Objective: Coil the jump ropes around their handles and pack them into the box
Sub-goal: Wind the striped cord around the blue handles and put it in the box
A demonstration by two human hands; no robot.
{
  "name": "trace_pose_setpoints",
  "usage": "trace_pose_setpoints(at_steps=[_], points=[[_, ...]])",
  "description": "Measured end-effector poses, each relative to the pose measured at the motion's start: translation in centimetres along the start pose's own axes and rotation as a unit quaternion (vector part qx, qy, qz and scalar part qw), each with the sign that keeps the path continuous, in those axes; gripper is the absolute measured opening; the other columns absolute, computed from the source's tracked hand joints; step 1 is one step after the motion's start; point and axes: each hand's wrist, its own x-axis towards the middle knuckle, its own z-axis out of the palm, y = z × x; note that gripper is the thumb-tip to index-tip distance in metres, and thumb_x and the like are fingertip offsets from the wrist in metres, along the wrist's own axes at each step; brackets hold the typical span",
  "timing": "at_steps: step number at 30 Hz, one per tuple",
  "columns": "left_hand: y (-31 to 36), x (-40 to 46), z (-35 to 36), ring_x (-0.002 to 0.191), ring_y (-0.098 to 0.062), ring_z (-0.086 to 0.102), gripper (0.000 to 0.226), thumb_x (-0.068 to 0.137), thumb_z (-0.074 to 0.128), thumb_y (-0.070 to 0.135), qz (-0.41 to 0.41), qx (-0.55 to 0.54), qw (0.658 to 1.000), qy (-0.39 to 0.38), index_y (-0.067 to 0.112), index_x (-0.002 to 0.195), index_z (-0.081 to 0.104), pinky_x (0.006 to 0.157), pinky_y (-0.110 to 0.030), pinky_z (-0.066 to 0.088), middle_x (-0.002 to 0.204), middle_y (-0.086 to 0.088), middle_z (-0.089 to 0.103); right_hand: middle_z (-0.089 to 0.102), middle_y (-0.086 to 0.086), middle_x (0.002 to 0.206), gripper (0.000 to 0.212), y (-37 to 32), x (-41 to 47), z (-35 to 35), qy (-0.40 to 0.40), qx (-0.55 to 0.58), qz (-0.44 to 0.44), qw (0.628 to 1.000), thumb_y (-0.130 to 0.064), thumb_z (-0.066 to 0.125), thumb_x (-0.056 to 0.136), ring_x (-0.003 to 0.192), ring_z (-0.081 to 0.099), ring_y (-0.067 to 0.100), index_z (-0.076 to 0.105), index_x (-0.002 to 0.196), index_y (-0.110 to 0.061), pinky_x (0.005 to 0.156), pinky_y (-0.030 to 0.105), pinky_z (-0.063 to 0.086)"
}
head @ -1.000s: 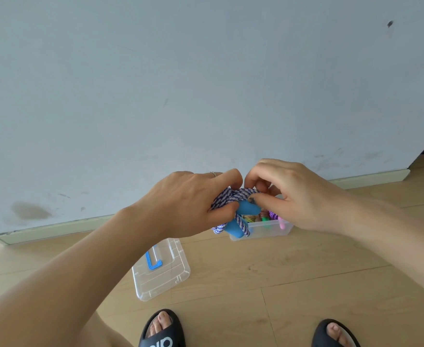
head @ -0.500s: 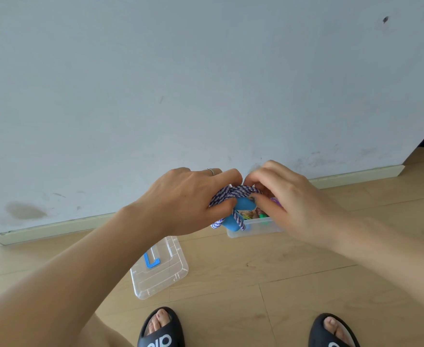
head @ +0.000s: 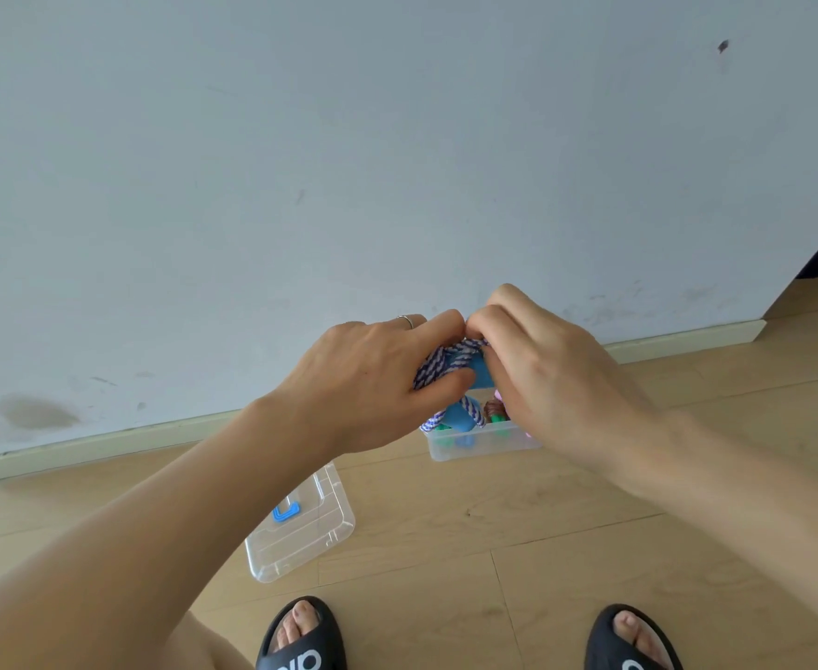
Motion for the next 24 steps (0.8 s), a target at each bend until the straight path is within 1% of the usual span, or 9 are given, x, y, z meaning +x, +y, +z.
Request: trace_pose_setpoints(at_steps=[3,6,10,13,15,16,18,20,24], points=[[0.2,-0.1,0.2,0.071,-0.024,0.059,0.024,0.097,0.032,0.055,-0.02,-0.001,1.0,0.008,0.04,0.113,0.042,0.063,-0.037,0.048,0.089,0.008,0.059,0.048,0.009,0.089,0.026,-0.4,0.3,0.3,0.006,-0.018,0.002,1.0,0.015,0.058,0.074,0.059,0.039,0.021,0.056,0.093,-0.003,0.044,0.038,0.039],[-0.4,-0.3,0.5,0.065,-0.024,0.054,0.02,0.097,0.032,0.053,-0.009,0.042,0.999,0.017,0.036,0.106,0.04,0.056,-0.033,0.038,0.086,0.008,0.057,0.053,-0.002,0.094,0.015,0.1,-0.1,0.6,0.003,0.114,0.077,0.99,0.0,0.055,0.092,0.067,0.058,0.019,0.055,0.102,-0.011,0.058,0.035,0.047],[-0.5,-0.4,0.5,0.056,-0.022,0.045,0.019,0.096,0.037,0.05,0.023,0.075,0.996,0.052,0.035,0.105,0.044,0.049,-0.028,0.021,0.084,0.006,0.058,0.062,-0.006,0.098,0.026,0.5,-0.2,0.1,-0.028,0.261,0.2,0.944,-0.008,0.059,0.09,0.083,0.066,0.008,0.062,0.109,-0.025,0.076,0.03,0.056],[-0.2,-0.3,0.2,0.05,-0.023,0.041,0.017,0.095,0.038,0.047,0.044,0.082,0.993,0.076,0.035,0.102,0.047,0.046,-0.024,0.016,0.076,0.006,0.056,0.071,-0.008,0.1,0.027,0.9,0.4,-0.6,-0.101,0.37,0.254,0.888,-0.016,0.061,0.086,0.09,0.069,0.014,0.068,0.104,-0.034,0.084,0.046,0.058],[-0.3,-0.4,0.0,0.05,-0.023,0.042,0.015,0.095,0.037,0.046,0.046,0.072,0.994,0.075,0.035,0.101,0.046,0.047,-0.027,0.02,0.076,0.006,0.056,0.073,-0.009,0.105,0.03,1.3,0.7,-1.0,-0.154,0.421,0.284,0.847,-0.031,0.062,0.079,0.1,0.069,0.013,0.072,0.106,-0.036,0.091,0.062,0.053],[-0.5,-0.4,-0.1,0.052,-0.024,0.044,0.015,0.095,0.037,0.046,0.046,0.062,0.995,0.069,0.035,0.102,0.045,0.049,-0.029,0.023,0.078,0.007,0.057,0.073,-0.007,0.107,0.03,1.6,0.9,-1.1,-0.161,0.445,0.295,0.83,-0.035,0.061,0.079,0.103,0.068,0.014,0.074,0.106,-0.035,0.094,0.065,0.05],[-1.0,-0.5,-0.2,0.058,-0.023,0.048,0.016,0.097,0.037,0.046,0.05,0.036,0.997,0.054,0.035,0.105,0.045,0.055,-0.031,0.029,0.083,0.008,0.058,0.075,0.005,0.106,0.021,2.1,1.0,-1.1,-0.148,0.513,0.303,0.789,-0.025,0.059,0.091,0.098,0.067,0.018,0.077,0.102,-0.02,0.096,0.05,0.052],[-1.3,-0.5,-0.3,0.062,-0.022,0.049,0.018,0.098,0.035,0.047,0.062,0.017,0.997,0.04,0.036,0.109,0.044,0.059,-0.03,0.031,0.088,0.011,0.059,0.074,0.012,0.098,0.019,2.5,0.9,-1.3,-0.151,0.567,0.294,0.754,-0.011,0.058,0.096,0.085,0.064,0.017,0.076,0.102,-0.006,0.083,0.03,0.054],[-1.4,-0.8,-0.3,0.071,-0.021,0.053,0.022,0.1,0.034,0.048,0.078,-0.059,0.995,0.0,0.037,0.118,0.04,0.066,-0.032,0.039,0.098,0.02,0.056,0.065,0.009,0.081,0.016,3.1,0.8,-1.6,-0.191,0.605,0.283,0.72,-0.008,0.058,0.097,0.067,0.059,0.014,0.068,0.103,0.003,0.063,0.021,0.052]])
